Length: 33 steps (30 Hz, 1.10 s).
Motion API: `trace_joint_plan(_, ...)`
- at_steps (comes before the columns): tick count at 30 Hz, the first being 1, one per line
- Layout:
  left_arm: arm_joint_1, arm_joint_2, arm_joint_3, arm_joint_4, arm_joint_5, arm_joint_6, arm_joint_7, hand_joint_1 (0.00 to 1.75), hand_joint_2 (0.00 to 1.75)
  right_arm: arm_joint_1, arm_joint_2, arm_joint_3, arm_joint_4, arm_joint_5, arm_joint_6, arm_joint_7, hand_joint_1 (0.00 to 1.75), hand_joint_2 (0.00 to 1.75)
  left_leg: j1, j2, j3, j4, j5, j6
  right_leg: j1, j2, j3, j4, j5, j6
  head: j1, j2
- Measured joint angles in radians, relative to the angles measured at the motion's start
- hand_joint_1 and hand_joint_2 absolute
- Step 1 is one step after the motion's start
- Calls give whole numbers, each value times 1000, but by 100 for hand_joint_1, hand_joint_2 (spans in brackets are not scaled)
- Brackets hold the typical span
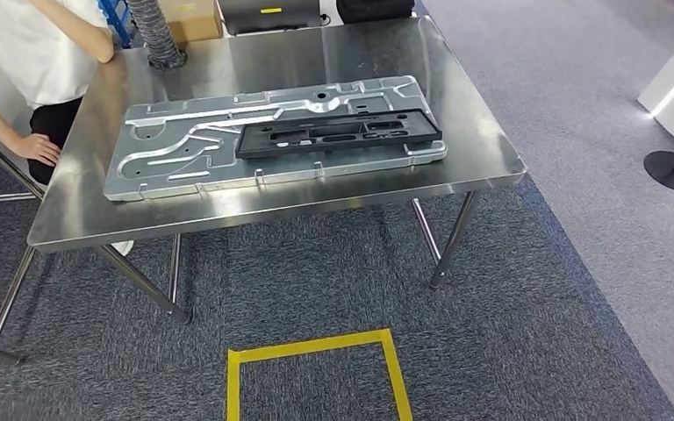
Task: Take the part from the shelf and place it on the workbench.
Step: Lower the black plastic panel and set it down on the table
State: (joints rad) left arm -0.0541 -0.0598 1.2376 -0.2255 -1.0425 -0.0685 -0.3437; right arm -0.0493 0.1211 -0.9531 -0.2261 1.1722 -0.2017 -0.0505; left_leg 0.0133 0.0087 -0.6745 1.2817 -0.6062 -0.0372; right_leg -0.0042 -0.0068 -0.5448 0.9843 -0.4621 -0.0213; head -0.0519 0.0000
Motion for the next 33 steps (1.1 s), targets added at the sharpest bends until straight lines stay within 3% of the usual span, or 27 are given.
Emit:
trace_joint_plan(1, 0, 5, -2, 0, -4, 0, 2, 0, 0, -1, 7, 6, 5, 4, 13, -4, 0, 0, -1, 0, 16, 5, 11, 1, 3, 0, -13, 3, 8, 0, 0, 0)
trace_joint_plan(2, -1, 10, -5, 0, -9, -1, 3, 0, 0, -2, 13, 11, 9, 7, 22, -8, 0, 0, -1, 0, 50, -28, 36, 5, 5, 0, -26, 7, 15, 0, 0, 0)
trace_joint_plan(4, -5, 20, -12, -1, -14, -6, -6, 0, 0, -5, 24, 21, 15, 12, 35, -19, 0, 0, -6, -2, 155, -172, 78, 16, 8, 0, -48, 16, 28, 4, 0, 0)
trace_joint_plan(6, -12, 26, -19, -1, -15, -12, -24, 0, 0, -9, 32, 27, 18, 15, 41, -29, 0, 0, -11, -3, 225, -286, 81, 26, 9, 0, -58, 20, 41, 13, 0, 0)
trace_joint_plan(7, -14, 28, -22, -1, -16, -15, -33, 0, 0, -11, 34, 29, 19, 15, 42, -34, 0, 0, -15, -3, 232, -306, 76, 30, 8, -1, -61, 20, 49, 19, 0, 0)
trace_joint_plan(9, -16, 30, -25, -1, -19, -21, -51, 0, 0, -14, 34, 32, 20, 15, 44, -48, 0, 0, -14, -1, 220, -311, 90, 42, 6, -1, -66, 20, 58, 30, 0, 0)
trace_joint_plan(10, -18, 31, -27, -1, -22, -24, -58, 0, 0, -15, 35, 33, 21, 15, 45, -55, 0, 0, -13, 1, 213, -313, 99, 50, 5, 1, -72, 31, 45, 36, 0, 0)
trace_joint_plan(12, -21, 31, -31, -1, -26, -27, -67, 0, 0, -16, 35, 35, 22, 15, 46, -68, 0, 0, -10, 5, 194, -316, 119, 65, 1, 4, -100, 107, -34, 46, 0, 0)
trace_joint_plan(14, -22, 31, -35, -1, -28, -27, -69, 0, 0, -17, 35, 36, 23, 15, 48, -77, 0, 0, -12, 5, 169, -313, 137, 69, -3, 5, -137, 238, -122, 53, 0, 0)
trace_joint_plan(15, -22, 32, -37, -1, -29, -27, -69, 0, 0, -17, 35, 37, 23, 13, 48, -79, 0, 0, -12, 5, 155, -310, 146, 69, -4, 5, -144, 287, -138, 56, 0, 0)
trace_joint_plan(16, -22, 33, -39, -1, -31, -26, -67, 0, 0, -18, 35, 37, 24, 10, 48, -80, 0, 0, -13, 6, 140, -305, 155, 67, -5, 5, -135, 304, -131, 57, 0, 0)
trace_joint_plan(17, -22, 34, -41, -1, -33, -25, -64, 0, 0, -18, 35, 37, 25, 7, 47, -80, 0, 0, -13, 6, 125, -299, 162, 65, -7, 5, -107, 284, -108, 57, 0, 0)
trace_joint_plan(18, -21, 35, -43, -1, -34, -24, -62, 0, 0, -18, 35, 37, 25, 4, 47, -80, 0, 0, -13, 5, 112, -293, 168, 63, -8, 5, -62, 227, -79, 55, 0, 0)
trace_joint_plan(20, -20, 37, -44, -1, -34, -23, -59, 0, 0, -22, 35, 36, 26, 1, 46, -80, 0, 0, -14, 5, 89, -281, 179, 56, -7, 5, 35, 81, -60, 49, 0, 0)
trace_joint_plan(22, -20, 39, -46, -1, -34, -22, -56, 0, 0, -24, 36, 36, 26, 1, 46, -78, 0, 0, -14, 5, 78, -277, 192, 44, -1, 6, 76, 3, -68, 40, 0, 0)
trace_joint_plan(24, -20, 40, -46, -1, -34, -21, -52, 0, 0, -24, 37, 36, 27, 4, 46, -72, 0, 0, -12, 5, 73, -277, 202, 32, 1, 5, 69, -8, -56, 27, 0, 0)
trace_joint_plan(25, -18, 40, -46, -1, -34, -21, -49, 0, 0, -24, 37, 36, 28, 5, 45, -69, 0, 0, -11, 3, 67, -268, 191, 27, 0, 3, 62, -10, -46, 18, 0, 0)
trace_joint_plan(27, -13, 41, -46, -1, -33, -20, -45, 0, 0, -23, 38, 36, 29, 6, 43, -67, 0, 0, -8, 0, 42, -200, 115, 18, -2, 0, 41, -15, -23, 4, 0, 0)
trace_joint_plan(29, -12, 40, -46, -1, -33, -19, -44, 0, 0, -23, 38, 36, 29, 6, 41, -67, 0, 0, -6, 0, 11, -75, 21, 13, 0, -1, 15, -13, -3, -1, 0, 0)
trace_joint_plan(30, -12, 40, -46, -1, -33, -19, -44, 0, 0, -23, 38, 36, 29, 6, 41, -67, 0, 0, -5, 0, 5, -23, -1, 11, 1, -1, 0, -12, 7, -1, 0, 0)
trace_joint_plan(31, -12, 40, -46, -1, -33, -19, -44, 0, 0, -23, 38, 36, 29, 6, 40, -68, 0, 0, -5, 0, 12, 4, 1, 10, 2, -1, -15, -9, 17, 0, 0, 0)
trace_joint_plan(32, -12, 40, -46, -1, -33, -20, -45, 0, 0, -23, 38, 36, 29, 7, 39, -68, 0, 0, -4, 0, 36, -5, 22, 9, 1, -1, -31, -5, 26, 2, 0, 0)
trace_joint_plan(33, -13, 40, -46, -1, -33, -20, -46, 0, 0, -23, 38, 36, 29, 9, 37, -69, 0, 0, -3, 0, 77, -49, 51, 10, 1, -1, -46, 0, 35, 5, 0, 0)
